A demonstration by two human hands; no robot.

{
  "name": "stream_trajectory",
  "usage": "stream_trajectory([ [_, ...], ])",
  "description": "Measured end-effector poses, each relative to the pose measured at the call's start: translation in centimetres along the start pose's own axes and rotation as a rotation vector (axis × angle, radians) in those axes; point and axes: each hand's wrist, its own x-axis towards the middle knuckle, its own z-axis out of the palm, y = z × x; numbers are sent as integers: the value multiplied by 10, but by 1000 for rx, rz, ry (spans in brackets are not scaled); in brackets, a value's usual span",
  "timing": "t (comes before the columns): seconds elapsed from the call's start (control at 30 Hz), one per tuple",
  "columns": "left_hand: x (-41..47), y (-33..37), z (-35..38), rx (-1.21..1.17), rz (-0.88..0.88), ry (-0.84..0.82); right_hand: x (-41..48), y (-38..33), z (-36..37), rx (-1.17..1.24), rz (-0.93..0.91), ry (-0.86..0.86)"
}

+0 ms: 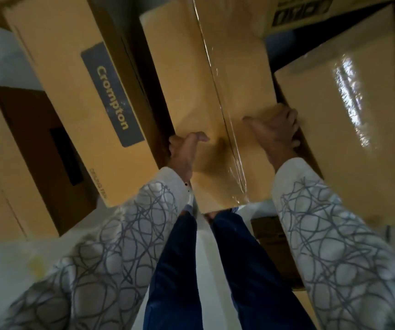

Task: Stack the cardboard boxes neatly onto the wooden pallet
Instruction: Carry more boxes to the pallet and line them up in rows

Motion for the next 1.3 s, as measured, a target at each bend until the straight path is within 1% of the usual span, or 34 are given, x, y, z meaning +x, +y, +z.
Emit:
stream_trajectory([
  [0.1, -42, 0, -13, 8, 8, 66, -29, -8, -10, -11, -52, 69],
  [0.2, -99, -14, -32, -3, -18, 108, -72, -11, -26, -70, -89, 96],
  [0.23, -111, -23, -36, -3, -43, 133, -79, -12, -28, -106, -80, 92],
  [0.3, -173, -25, -60, 50, -45, 139, -135, -18, -60, -148, -66, 109],
  [0.37, -195, -34, -65, 136, -41, 206, -156, -19, -69, -196, -29, 112],
  [0.47, -248, -32, -90, 270, 49, 268, -219, -17, -102, -180, 23, 145],
  [0.63, -324, -14, -133, 508, 249, 247, -311, -13, -142, -64, 176, 166],
  [0.7, -352, -3, -153, 563, 398, 208, -352, -13, -149, 26, 228, 249],
  [0.8, -402, 12, -189, 671, 697, 153, -416, -10, -153, 259, 349, 323],
  [0.87, -438, 16, -211, 779, 906, 124, -466, 2, -154, 469, 393, 363],
  [0.97, -493, 17, -234, 867, 1175, 50, -534, 24, -148, 872, 384, 412],
  [1.03, -533, 15, -242, 939, 1313, 5, -582, 36, -141, 1173, 409, 368],
  [1.1, -571, 6, -245, 982, 1465, -8, -625, 47, -132, 1428, 355, 259],
  [1.13, -587, -1, -243, 982, 1545, -1, -643, 52, -129, 1510, 325, 226],
  [1.2, -616, -23, -237, 960, 1708, 39, -677, 59, -122, 1614, 307, 215],
  [1.3, -655, -71, -224, 970, 1945, 40, -725, 80, -106, 1752, 398, 178],
])
